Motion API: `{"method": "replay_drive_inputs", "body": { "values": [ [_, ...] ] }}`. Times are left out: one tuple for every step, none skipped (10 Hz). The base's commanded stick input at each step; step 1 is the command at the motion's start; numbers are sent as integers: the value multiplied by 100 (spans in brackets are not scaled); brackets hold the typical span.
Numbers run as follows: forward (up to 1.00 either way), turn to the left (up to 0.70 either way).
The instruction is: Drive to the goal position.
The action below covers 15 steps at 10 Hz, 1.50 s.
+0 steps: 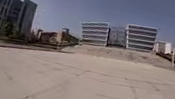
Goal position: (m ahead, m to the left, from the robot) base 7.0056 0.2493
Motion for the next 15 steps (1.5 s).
{"method": "replay_drive_inputs", "body": {
  "values": [
    [70,0],
    [70,0],
    [70,0],
    [70,0],
    [70,0],
    [70,0],
    [70,0],
    [70,0],
    [70,0],
    [70,0],
    [70,0],
    [70,0],
    [70,0],
    [70,0],
    [70,0]
  ]
}}
